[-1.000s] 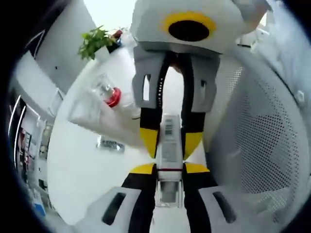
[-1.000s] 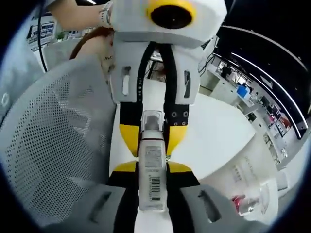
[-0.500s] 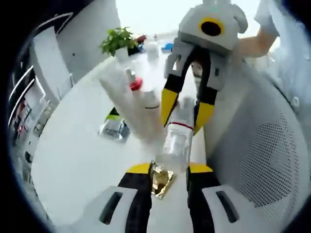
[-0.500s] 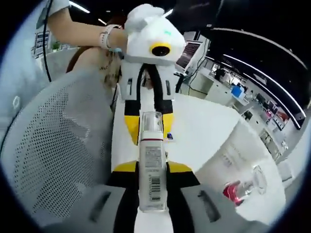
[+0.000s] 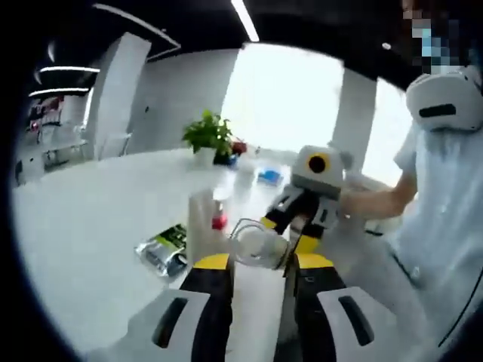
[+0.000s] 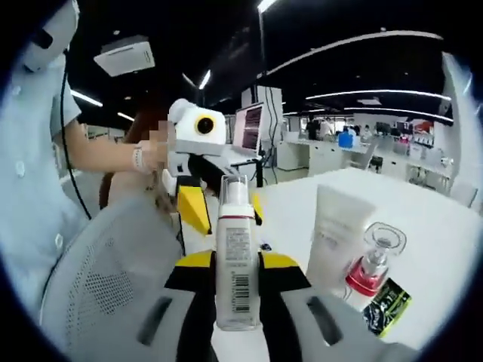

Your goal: Arrange the skincare products in the storage area until every visible bottle or jar stands upright without overlapping.

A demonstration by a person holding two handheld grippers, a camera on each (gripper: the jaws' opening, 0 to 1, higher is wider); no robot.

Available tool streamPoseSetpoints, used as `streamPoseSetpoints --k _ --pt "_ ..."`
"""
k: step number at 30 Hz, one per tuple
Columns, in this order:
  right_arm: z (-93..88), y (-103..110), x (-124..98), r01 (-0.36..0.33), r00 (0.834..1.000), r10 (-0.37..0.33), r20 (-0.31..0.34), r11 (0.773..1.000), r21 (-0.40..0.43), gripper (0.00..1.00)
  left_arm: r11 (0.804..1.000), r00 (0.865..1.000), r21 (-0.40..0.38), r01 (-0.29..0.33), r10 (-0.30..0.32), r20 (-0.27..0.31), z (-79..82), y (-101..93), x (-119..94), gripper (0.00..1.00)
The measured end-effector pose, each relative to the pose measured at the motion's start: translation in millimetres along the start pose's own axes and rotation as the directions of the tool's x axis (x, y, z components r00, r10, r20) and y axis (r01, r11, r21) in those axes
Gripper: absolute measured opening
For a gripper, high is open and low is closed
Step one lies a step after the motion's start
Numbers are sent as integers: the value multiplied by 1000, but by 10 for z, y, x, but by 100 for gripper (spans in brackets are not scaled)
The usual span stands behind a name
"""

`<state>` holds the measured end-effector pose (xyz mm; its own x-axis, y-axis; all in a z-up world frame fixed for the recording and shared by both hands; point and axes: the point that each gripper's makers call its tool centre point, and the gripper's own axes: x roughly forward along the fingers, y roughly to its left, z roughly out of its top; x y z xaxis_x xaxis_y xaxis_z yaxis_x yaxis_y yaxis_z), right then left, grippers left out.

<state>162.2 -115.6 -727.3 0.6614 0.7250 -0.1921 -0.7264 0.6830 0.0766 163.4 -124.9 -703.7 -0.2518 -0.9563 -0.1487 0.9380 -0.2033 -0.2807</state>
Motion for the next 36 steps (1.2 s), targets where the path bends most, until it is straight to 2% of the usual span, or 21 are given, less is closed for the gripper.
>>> streamPoseSetpoints --k 3,5,9,15,18,22,24,26,28,30,33,36 --pt "84 69 19 -29 998 26 51 999 46 20 1000 999 1 27 -27 32 56 -57 35 27" --pt "101 95 30 -40 997 36 63 997 61 20 999 997 3 52 -52 61 114 -115 64 25" --pt "149 109 37 -51 994 42 98 994 99 20 998 995 -2 60 -60 77 172 -142 93 24" --pt "67 128 67 -36 999 33 43 998 59 21 995 998 -79 54 -51 45 118 -176 146 20" --pt "33 138 60 -32 999 30 25 998 58 22 996 999 -84 39 -37 31 97 -183 160 19" --pt "-55 74 70 18 999 -17 -30 999 33 24 996 1000 -87 -9 10 11 49 -128 210 18" --pt "-165 10 48 57 994 -56 -97 998 6 26 997 998 -56 -56 55 -14 5 -48 224 18" --pt "-273 -11 8 67 987 -67 -149 998 -7 31 992 991 -22 -124 123 -57 -64 69 209 17" --pt "-285 -32 -29 83 986 -83 -144 997 -5 30 980 974 9 -199 198 -106 -151 202 178 17" --pt "-277 -84 -106 110 985 -107 -137 994 14 28 971 958 41 -237 241 -157 -253 273 162 17" --pt "-217 -171 -192 158 980 -155 -124 987 16 27 965 948 61 -256 263 -177 -314 300 185 17" --pt "-87 -206 -210 189 980 -186 -76 981 34 27 948 917 139 -287 314 -246 -445 367 196 17"
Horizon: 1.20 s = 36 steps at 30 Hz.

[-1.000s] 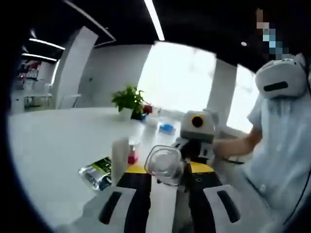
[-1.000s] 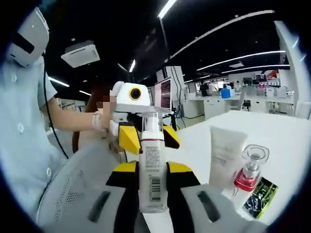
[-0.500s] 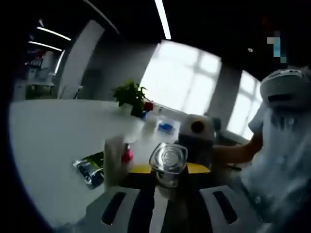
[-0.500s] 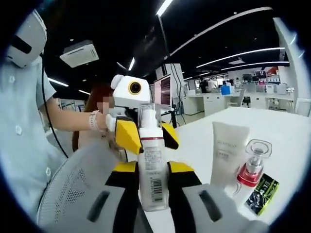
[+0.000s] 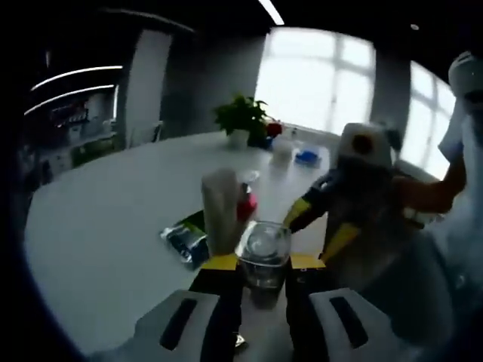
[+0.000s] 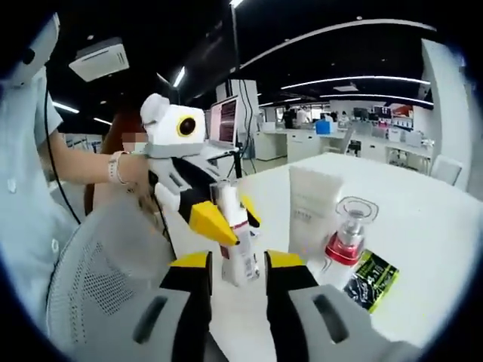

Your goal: Arrange the skincare products in the storage area until every visible bottle or jar stands upright without overlapping.

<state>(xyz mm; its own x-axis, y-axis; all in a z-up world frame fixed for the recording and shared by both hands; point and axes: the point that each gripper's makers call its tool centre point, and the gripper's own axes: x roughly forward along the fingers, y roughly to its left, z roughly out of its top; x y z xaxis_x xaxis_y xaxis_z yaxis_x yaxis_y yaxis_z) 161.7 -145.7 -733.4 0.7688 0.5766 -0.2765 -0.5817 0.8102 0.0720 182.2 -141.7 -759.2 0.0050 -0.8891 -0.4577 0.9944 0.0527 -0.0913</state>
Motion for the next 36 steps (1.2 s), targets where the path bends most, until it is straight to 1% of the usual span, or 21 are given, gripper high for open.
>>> streamPoseSetpoints --k 2,3,4,5,6,7,10,13,17,20,23,27,29,32,36 --pt "91 16 7 5 1000 -5 31 1000 3 27 1000 1000 17 -4 4 -10 9 -38 46 17" --pt "114 20 19 12 999 -12 33 1000 1 28 999 1000 30 -15 15 -19 5 -42 70 17" --pt "158 12 37 29 999 -29 46 1000 -7 28 999 999 46 -21 22 -33 -7 -42 87 17" --pt "182 16 53 33 998 -32 55 999 -9 27 996 998 80 -35 40 -53 -28 -26 109 17" --pt "217 16 81 38 997 -38 71 999 3 28 995 998 87 -38 43 -55 -27 -35 132 17" --pt "231 11 102 44 996 -44 80 999 11 28 997 998 76 -33 38 -58 -30 -52 162 17" --pt "221 -1 166 56 995 -58 80 998 23 28 996 998 89 -28 33 -62 -25 -82 193 17" --pt "183 -13 234 65 995 -67 72 997 35 28 992 996 122 -23 33 -78 -45 -116 224 17" --pt "121 -16 276 62 997 -64 51 998 29 24 990 996 138 -23 35 -86 -60 -120 231 17" --pt "109 -21 278 60 997 -62 47 998 34 22 989 995 142 -26 39 -92 -78 -104 231 17" --pt "95 -36 287 69 997 -69 32 998 2 21 990 995 142 -25 39 -94 -92 -85 248 17" --pt "31 -83 314 64 998 -65 14 998 26 19 991 993 133 -18 33 -112 -154 -54 296 17" --pt "-21 -88 335 63 998 -63 -2 998 28 19 990 991 137 -12 30 -127 -198 -48 319 17" --pt "-104 -111 350 69 997 -67 -32 996 52 19 991 989 136 -1 20 -144 -269 -38 363 17" --pt "-144 -121 350 74 996 -71 -54 996 53 19 993 990 115 6 10 -138 -300 -33 398 17"
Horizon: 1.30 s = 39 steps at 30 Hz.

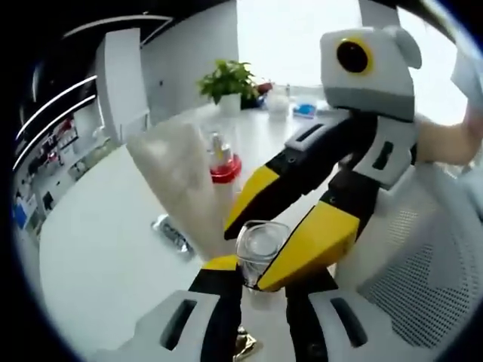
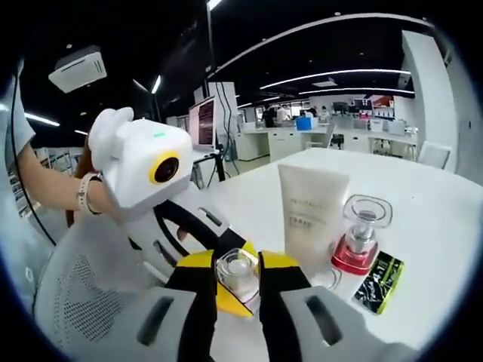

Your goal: Arrange the skincare products in the storage area until every visible bottle or jar stands upright without overlapping.

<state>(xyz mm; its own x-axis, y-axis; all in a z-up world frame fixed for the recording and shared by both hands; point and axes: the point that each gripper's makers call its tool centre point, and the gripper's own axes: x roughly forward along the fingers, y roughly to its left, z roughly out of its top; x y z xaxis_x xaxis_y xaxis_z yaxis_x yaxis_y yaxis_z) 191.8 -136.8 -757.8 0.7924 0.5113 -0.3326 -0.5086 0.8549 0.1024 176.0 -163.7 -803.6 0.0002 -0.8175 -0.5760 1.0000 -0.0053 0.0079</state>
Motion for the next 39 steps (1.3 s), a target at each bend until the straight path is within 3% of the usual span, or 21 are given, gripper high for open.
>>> streamPoseSetpoints --k 9,13,18,21,23,34,39 --pt "-71 4 20 6 1000 -6 -28 1000 -15 19 1000 1000 -3 11 -11 14 -47 -21 40 17" --pt "-71 7 23 9 1000 -9 -28 1000 -27 19 1000 998 3 23 -23 54 -39 -13 39 18" --pt "-67 20 29 10 1000 -11 -27 999 -31 19 998 996 63 21 -27 86 -43 -32 32 19" --pt "-68 17 30 12 1000 -13 -26 1000 -21 20 997 999 76 9 -13 41 -127 -37 55 20" --pt "-67 18 35 11 1000 -11 -23 1000 -4 21 999 1000 38 19 -19 -15 -253 -58 72 22" --pt "-15 20 -3 4 1000 -4 -1 1000 -17 27 999 999 35 -15 16 -31 -291 2 66 22" --pt "121 61 -222 23 1000 -22 22 997 -71 25 999 998 31 -36 37 -50 -313 23 26 23"
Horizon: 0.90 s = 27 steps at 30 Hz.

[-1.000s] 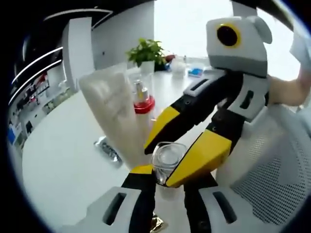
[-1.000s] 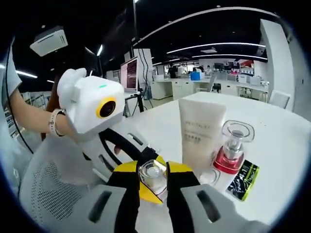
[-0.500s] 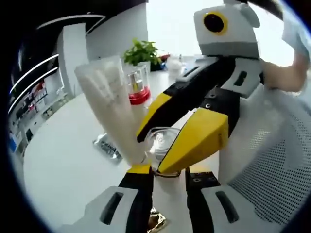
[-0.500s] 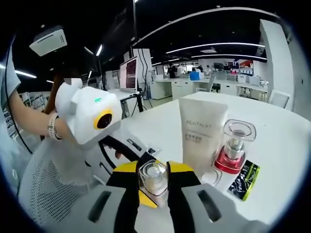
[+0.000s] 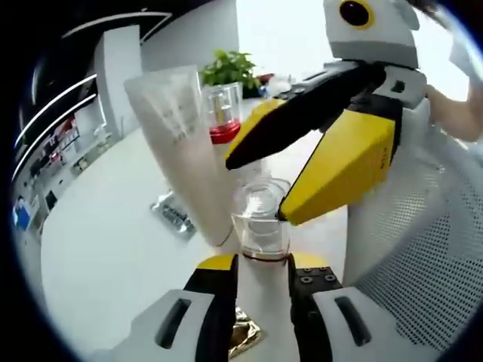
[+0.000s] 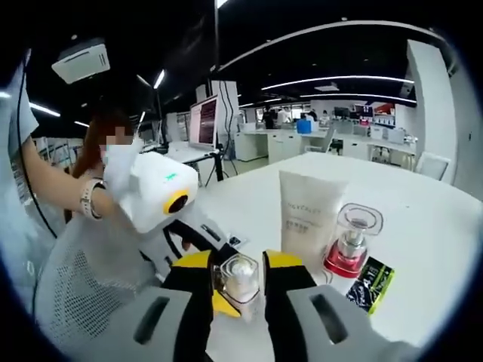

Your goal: Arrange the skincare products in the storage area until every visible bottle or jar stands upright without overlapping.

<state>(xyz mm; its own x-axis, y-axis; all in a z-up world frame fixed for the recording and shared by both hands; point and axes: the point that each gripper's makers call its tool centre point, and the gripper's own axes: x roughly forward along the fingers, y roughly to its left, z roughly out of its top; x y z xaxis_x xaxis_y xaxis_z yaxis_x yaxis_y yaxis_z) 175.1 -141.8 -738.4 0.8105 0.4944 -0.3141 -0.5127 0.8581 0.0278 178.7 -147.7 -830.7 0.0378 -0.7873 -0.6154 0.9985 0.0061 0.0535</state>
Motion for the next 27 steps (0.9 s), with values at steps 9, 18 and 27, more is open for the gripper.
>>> streamPoseSetpoints --k 9,18,27 --pt "-203 -183 -271 39 996 -42 -78 998 -45 23 1000 999 -21 -15 15 -41 -86 31 -44 21" --pt "-670 -378 -231 55 971 -56 -232 998 -9 22 997 997 -76 0 -7 -81 -168 9 -49 12" --pt "-790 -435 -157 6 952 -16 -306 999 -33 19 994 996 -113 -4 -6 -91 -137 34 29 11"
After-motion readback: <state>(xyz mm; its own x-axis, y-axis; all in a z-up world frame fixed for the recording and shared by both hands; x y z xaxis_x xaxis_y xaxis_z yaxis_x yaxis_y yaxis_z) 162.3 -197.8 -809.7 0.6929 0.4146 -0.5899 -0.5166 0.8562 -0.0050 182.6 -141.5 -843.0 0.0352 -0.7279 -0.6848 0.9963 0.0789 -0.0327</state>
